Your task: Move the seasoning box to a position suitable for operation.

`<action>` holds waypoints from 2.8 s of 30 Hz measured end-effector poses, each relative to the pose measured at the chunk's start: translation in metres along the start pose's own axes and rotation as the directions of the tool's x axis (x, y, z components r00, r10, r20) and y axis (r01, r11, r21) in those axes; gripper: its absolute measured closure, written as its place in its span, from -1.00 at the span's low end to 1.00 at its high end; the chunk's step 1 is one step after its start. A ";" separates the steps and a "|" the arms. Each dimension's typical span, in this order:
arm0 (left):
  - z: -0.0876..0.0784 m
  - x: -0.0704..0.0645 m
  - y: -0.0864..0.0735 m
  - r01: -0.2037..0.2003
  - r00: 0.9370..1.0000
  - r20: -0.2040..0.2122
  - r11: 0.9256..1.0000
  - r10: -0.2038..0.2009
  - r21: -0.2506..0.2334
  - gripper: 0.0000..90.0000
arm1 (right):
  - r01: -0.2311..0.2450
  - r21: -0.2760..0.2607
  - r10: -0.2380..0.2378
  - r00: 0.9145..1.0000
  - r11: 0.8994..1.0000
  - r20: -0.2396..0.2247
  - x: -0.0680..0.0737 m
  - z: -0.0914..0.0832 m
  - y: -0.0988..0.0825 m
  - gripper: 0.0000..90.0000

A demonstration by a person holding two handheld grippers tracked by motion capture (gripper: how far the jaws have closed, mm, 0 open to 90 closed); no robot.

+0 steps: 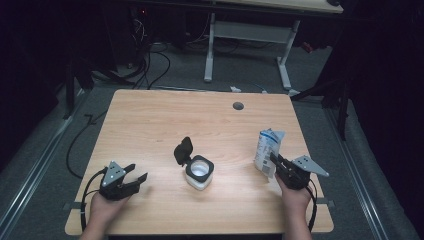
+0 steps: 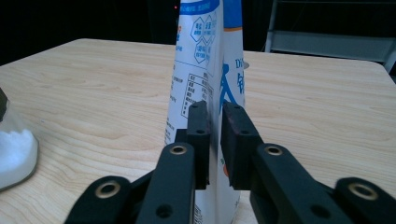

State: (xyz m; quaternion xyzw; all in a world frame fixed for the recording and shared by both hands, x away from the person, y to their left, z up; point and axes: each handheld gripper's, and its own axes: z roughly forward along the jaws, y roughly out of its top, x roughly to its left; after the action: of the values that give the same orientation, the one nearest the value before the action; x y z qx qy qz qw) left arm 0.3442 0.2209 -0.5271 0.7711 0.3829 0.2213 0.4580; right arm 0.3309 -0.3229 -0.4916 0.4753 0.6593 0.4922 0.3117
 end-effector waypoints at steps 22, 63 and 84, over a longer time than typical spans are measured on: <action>0.001 0.000 0.001 -0.005 1.000 0.005 1.000 0.005 0.001 -0.11 | 0.002 0.004 -0.002 1.000 1.000 0.015 0.005 -0.001 0.000 0.46; 0.019 0.000 0.010 0.022 1.000 0.006 1.000 -0.023 0.022 -0.17 | 0.017 0.032 -0.019 0.999 0.999 0.042 0.014 -0.023 -0.008 0.03; 0.032 -0.004 0.021 0.022 1.000 0.002 1.000 -0.022 0.001 -0.12 | 0.030 0.058 -0.035 0.994 0.998 0.099 0.034 -0.037 -0.009 0.20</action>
State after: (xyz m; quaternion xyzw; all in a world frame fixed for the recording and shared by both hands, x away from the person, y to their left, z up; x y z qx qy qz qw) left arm 0.3716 0.1948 -0.5242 0.7673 0.3909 0.2155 0.4604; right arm 0.2836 -0.3045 -0.4860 0.4972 0.6640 0.4438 0.3390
